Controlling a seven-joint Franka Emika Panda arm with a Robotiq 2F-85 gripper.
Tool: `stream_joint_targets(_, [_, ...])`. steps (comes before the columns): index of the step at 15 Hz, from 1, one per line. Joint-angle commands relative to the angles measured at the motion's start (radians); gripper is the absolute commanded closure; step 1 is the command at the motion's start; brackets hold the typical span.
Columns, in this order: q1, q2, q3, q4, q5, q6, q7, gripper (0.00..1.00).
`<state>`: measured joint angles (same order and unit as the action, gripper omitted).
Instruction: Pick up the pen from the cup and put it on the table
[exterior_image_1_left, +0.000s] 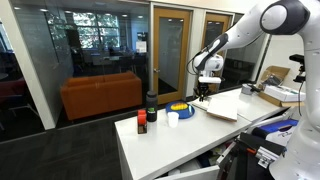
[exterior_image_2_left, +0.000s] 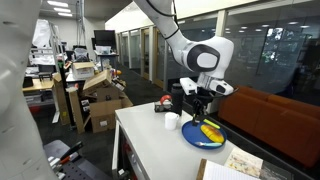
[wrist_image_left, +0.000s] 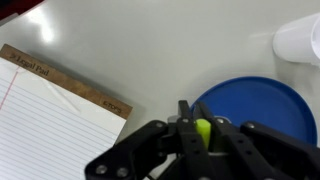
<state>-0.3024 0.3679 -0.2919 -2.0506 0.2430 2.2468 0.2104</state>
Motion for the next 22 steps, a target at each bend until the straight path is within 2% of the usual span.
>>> stream_joint_targets(1, [-0.002,-0.011,0.011,-0.052,-0.035,0.043,-0.082,0.97])
stream_joint_targets(7, [0.056,0.016,0.03,-0.111,-0.071,0.102,-0.018,0.97])
stream_joint_targets(11, [0.12,0.069,0.022,-0.091,-0.096,0.064,0.145,0.97])
stream_joint_targets(17, [0.166,0.112,0.031,-0.074,-0.057,0.041,0.321,0.97])
stream_joint_targets(22, [0.161,0.156,0.058,-0.062,0.012,0.077,0.372,0.97])
